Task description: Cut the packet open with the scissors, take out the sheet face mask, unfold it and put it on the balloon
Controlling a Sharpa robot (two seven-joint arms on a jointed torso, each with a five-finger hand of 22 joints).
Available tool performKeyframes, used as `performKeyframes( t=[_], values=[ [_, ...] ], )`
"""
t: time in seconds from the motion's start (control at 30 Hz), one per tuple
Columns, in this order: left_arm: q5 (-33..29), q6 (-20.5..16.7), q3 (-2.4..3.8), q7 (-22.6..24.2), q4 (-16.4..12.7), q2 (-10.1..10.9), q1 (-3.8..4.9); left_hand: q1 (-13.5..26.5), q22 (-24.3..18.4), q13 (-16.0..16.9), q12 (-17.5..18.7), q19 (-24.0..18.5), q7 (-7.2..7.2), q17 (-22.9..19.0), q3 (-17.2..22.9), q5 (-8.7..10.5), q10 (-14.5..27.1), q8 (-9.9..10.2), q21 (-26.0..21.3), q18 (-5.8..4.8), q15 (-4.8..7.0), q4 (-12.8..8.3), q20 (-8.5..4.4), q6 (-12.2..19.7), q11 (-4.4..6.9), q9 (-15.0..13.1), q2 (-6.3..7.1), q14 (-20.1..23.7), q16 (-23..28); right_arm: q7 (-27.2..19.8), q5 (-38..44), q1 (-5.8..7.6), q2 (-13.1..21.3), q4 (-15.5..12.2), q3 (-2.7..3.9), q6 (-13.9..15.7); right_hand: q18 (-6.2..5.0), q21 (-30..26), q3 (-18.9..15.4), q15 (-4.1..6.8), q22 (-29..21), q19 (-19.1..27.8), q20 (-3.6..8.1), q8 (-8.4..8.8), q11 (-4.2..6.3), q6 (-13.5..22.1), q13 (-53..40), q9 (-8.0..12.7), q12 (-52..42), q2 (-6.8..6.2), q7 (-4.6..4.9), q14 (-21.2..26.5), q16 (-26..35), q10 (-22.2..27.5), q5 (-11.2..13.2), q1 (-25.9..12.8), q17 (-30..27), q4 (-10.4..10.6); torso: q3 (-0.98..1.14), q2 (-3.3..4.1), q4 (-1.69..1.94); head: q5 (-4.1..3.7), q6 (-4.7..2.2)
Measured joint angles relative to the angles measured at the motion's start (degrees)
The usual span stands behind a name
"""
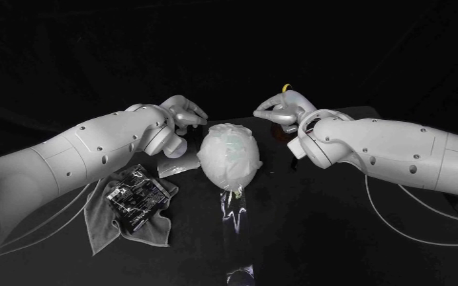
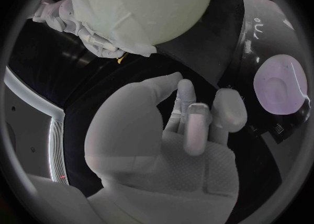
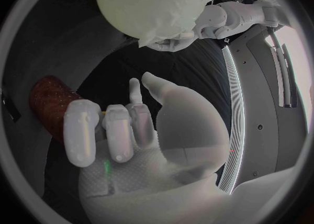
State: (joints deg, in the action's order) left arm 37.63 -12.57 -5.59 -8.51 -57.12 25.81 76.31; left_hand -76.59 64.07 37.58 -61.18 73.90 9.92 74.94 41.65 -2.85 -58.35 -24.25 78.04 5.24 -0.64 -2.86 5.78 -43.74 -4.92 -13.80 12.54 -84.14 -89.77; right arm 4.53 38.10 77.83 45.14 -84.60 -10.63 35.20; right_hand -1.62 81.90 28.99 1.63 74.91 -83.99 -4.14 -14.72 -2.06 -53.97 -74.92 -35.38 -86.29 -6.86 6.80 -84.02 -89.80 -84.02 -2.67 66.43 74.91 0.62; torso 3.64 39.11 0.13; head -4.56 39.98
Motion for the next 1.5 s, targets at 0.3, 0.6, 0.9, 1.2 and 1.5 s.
performKeyframes(
  t=[0.3, 0.6, 0.9, 1.2, 1.5],
  values=[
    [-1.47, -1.92, -0.03, 1.44, -1.63, 2.1, -0.03, 2.32, -4.46, -2.98, 1.99, -2.89, -1.02, 0.0, -1.83, 0.0, 1.07, -0.15, -2.64, 0.59, 0.0, 1.52, 0.04, -0.98, 0.82, 0.17, 0.13, 0.0, 0.93, -3.15, -0.6, -0.26, 2.84, -3.9, -0.07, 0.29, -0.03, -1.49, -0.46, 0.0, 0.01, 0.17, -0.64, 0.55, -0.01, 0.0, 0.02, 0.2, 2.04, 0.38, 0.0, 0.0, 0.04, 0.0, 0.0, 0.38, 0.05, 0.03, -0.05, -0.01, 0.0, 0.09, 0.03],
    [-9.86, -4.52, -0.04, 7.72, -8.64, 8.75, -0.65, 3.34, -26.57, -11.18, 12.61, -16.08, -0.6, -16.81, -3.08, 0.0, 4.24, -0.35, -18.93, 5.01, 0.01, 3.72, 0.26, -2.75, 0.41, 0.45, -0.61, 8.43, 12.24, -6.51, -1.67, -1.83, 7.63, -9.08, -0.23, 1.07, -0.02, -1.53, -0.84, 0.0, 0.04, 0.17, -0.65, 0.91, 0.0, 0.0, -0.03, 0.35, 2.36, 0.61, 0.0, 0.0, 0.2, 0.0, 0.0, 0.61, 0.04, 0.41, -0.08, -0.02, -0.08, -0.43, 0.07],
    [-16.87, -5.58, -0.16, 12.38, -19.43, 16.86, -2.42, 3.78, -28.86, -13.45, 14.2, -15.2, -0.48, -19.87, -5.08, 0.0, 2.81, -0.68, -21.38, 5.0, 0.01, 4.74, 0.25, -3.47, 0.21, 0.49, -0.62, 9.02, 14.11, -8.25, -2.83, -6.62, 12.44, -13.58, -0.41, 1.84, -0.02, -1.53, -1.24, 0.0, 0.04, 0.18, -0.64, 1.56, 0.0, 0.2, -0.03, 0.7, 2.47, 0.61, 0.2, 0.01, 0.0, 0.0, 0.0, 0.61, 0.0, 0.81, -0.06, -0.14, -0.03, -0.77, 0.41],
    [-21.36, -5.99, -0.37, 16.65, -27.09, 23.62, -4.45, 5.2, -29.85, -13.54, 12.98, -13.68, -0.62, -17.24, -9.28, 0.0, 0.38, -1.01, -22.41, 4.98, 0.19, 6.13, 0.01, -4.23, 0.56, 0.6, 0.8, 7.4, 13.33, -9.52, -3.67, -10.98, 14.39, -16.11, -0.44, 2.63, -0.02, -1.03, -2.1, -0.6, -0.01, 0.08, -0.95, 3.68, -0.75, 1.43, 0.02, 1.98, 1.34, -0.24, 1.41, 0.07, 0.0, 0.06, 0.01, 1.45, 0.0, 0.27, -0.03, -0.4, -0.24, -0.87, 0.85],
    [-23.65, -5.99, -0.59, 20.04, -31.78, 27.21, -6.53, 4.11, -25.33, -9.88, 6.28, -9.01, -0.89, -8.53, -13.92, 0.0, -0.64, -1.01, -19.01, 4.95, 0.67, 6.83, -0.55, -4.68, 0.86, 0.89, 0.78, 3.23, 8.38, -10.18, -3.03, -13.23, 14.41, -15.95, -0.43, 3.19, -0.01, -0.37, -3.51, -1.34, 0.01, -0.01, -1.44, 5.89, -1.64, 3.28, 0.0, 3.54, -0.21, -1.75, 2.28, 0.1, 0.04, 0.0, 0.01, 2.97, 0.04, -0.9, -0.02, -0.54, -0.27, -1.16, 1.09]
  ],
)
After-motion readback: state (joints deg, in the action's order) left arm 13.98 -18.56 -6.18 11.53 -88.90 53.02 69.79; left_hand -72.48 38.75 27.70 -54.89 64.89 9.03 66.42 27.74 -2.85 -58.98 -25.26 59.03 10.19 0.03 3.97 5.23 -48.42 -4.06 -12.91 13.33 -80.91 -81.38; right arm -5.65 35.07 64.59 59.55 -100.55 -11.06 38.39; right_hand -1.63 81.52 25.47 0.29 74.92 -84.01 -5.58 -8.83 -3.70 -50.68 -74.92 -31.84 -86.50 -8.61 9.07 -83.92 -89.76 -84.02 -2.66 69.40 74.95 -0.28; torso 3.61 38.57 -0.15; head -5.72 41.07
